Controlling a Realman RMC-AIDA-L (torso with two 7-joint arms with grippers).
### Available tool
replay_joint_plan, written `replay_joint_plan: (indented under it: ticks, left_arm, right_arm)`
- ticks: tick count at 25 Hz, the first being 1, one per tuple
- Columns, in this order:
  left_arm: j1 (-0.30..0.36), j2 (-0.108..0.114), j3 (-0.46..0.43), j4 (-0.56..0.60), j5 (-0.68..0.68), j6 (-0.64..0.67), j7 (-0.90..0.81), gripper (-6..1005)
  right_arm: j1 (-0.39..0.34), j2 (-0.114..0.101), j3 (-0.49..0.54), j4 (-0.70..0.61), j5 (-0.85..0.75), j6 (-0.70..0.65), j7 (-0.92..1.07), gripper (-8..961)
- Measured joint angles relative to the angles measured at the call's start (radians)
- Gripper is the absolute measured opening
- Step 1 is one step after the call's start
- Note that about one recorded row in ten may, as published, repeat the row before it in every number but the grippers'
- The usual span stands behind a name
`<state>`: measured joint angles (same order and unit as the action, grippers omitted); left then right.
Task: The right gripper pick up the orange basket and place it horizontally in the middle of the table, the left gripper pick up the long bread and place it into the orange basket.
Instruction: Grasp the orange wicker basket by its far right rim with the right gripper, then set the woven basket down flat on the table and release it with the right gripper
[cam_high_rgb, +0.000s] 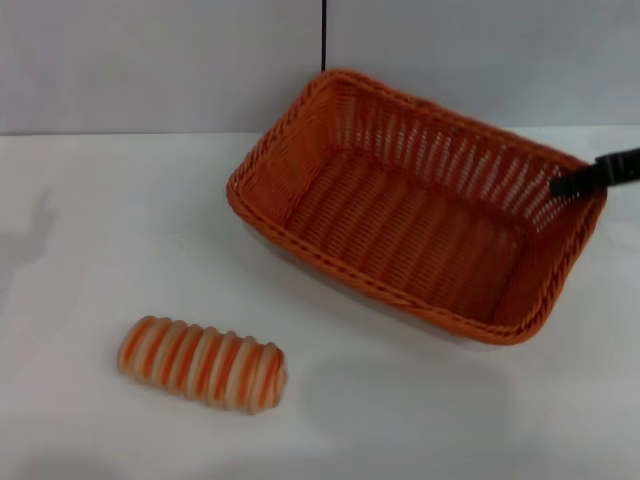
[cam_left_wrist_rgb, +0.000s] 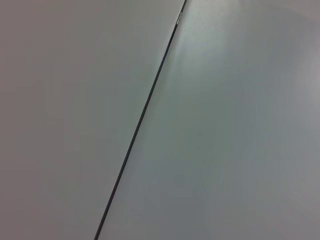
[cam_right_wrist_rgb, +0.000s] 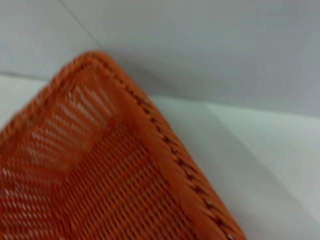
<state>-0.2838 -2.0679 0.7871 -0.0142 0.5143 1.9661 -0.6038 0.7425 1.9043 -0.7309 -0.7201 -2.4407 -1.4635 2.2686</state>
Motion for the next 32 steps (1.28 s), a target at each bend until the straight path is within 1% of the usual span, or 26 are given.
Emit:
replay_joint_plan:
  ticks: [1, 2, 5, 6, 9, 14, 16, 17, 18, 20, 21, 22, 23, 24, 25, 26, 29, 30, 32]
  left_arm:
    - [0.002, 0.0, 0.0, 0.001, -0.004, 0.002, 0.006, 783]
    - [0.002, 0.0, 0.0, 0.001, -0.004, 0.002, 0.006, 783]
    - [0.003, 0.0, 0.0, 0.001, -0.006, 0.002, 0.012, 783]
    - [0.003, 0.0, 0.0, 0.001, -0.006, 0.002, 0.013, 783]
    - [0.003, -0.001, -0.002, 0.0, -0.008, 0.003, 0.014, 783]
    - [0.003, -0.001, -0.002, 0.0, -0.008, 0.004, 0.014, 782]
    - [0.004, -0.001, -0.002, 0.0, -0.008, 0.004, 0.014, 782]
    - [0.005, -0.001, -0.002, 0.0, -0.008, 0.004, 0.014, 782]
    - [0.007, -0.001, -0.002, 0.0, -0.007, 0.004, 0.015, 782]
    - [0.01, 0.0, 0.0, 0.001, -0.004, 0.004, 0.015, 782]
    - [0.013, 0.001, 0.003, 0.005, -0.002, 0.005, 0.015, 782]
    - [0.015, 0.001, 0.007, 0.009, 0.0, 0.005, 0.013, 782]
    - [0.015, 0.001, 0.007, 0.009, 0.0, 0.005, 0.013, 782]
    - [0.016, 0.001, 0.007, 0.01, 0.001, 0.005, 0.011, 782]
    - [0.018, 0.001, 0.008, 0.01, 0.001, 0.005, 0.011, 782]
    - [0.018, 0.001, 0.008, 0.01, 0.001, 0.005, 0.011, 782]
    - [0.02, 0.002, 0.008, 0.01, 0.001, 0.005, 0.008, 782]
    - [0.022, 0.002, 0.01, 0.009, 0.003, 0.004, 0.008, 782]
    - [0.024, 0.002, 0.013, 0.009, 0.005, 0.004, 0.01, 782]
  right_arm:
    - [-0.02, 0.002, 0.0, -0.02, 0.056, 0.001, -0.01, 173]
    - [-0.02, 0.002, 0.0, -0.02, 0.056, 0.001, -0.01, 173]
    - [-0.052, 0.002, 0.001, -0.043, 0.15, 0.001, -0.029, 173]
    - [-0.074, 0.001, 0.002, -0.055, 0.219, -0.001, -0.046, 173]
    - [-0.108, -0.003, 0.002, -0.066, 0.322, -0.012, -0.081, 174]
    - [-0.118, -0.003, 0.002, -0.075, 0.349, -0.029, -0.099, 174]
    - [-0.12, -0.004, 0.002, -0.085, 0.357, -0.054, -0.11, 174]
    - [-0.12, -0.009, 0.002, -0.093, 0.358, -0.089, -0.116, 174]
    - [-0.12, -0.009, 0.002, -0.093, 0.358, -0.089, -0.116, 174]
    - [-0.119, -0.021, 0.003, -0.106, 0.358, -0.144, -0.118, 174]
    - [-0.119, -0.021, 0.003, -0.106, 0.358, -0.144, -0.118, 174]
    - [-0.118, -0.034, -0.002, -0.117, 0.354, -0.184, -0.118, 174]
    - [-0.118, -0.034, -0.002, -0.117, 0.354, -0.184, -0.118, 174]
    - [-0.118, -0.042, -0.005, -0.124, 0.353, -0.204, -0.118, 174]
    - [-0.12, -0.055, -0.006, -0.137, 0.352, -0.242, -0.12, 174]
    - [-0.12, -0.055, -0.006, -0.137, 0.352, -0.242, -0.12, 174]
    - [-0.128, -0.076, -0.005, -0.15, 0.342, -0.306, -0.139, 173]
    - [-0.135, -0.086, -0.004, -0.155, 0.328, -0.336, -0.162, 173]
    - [-0.137, -0.089, -0.005, -0.156, 0.317, -0.35, -0.177, 173]
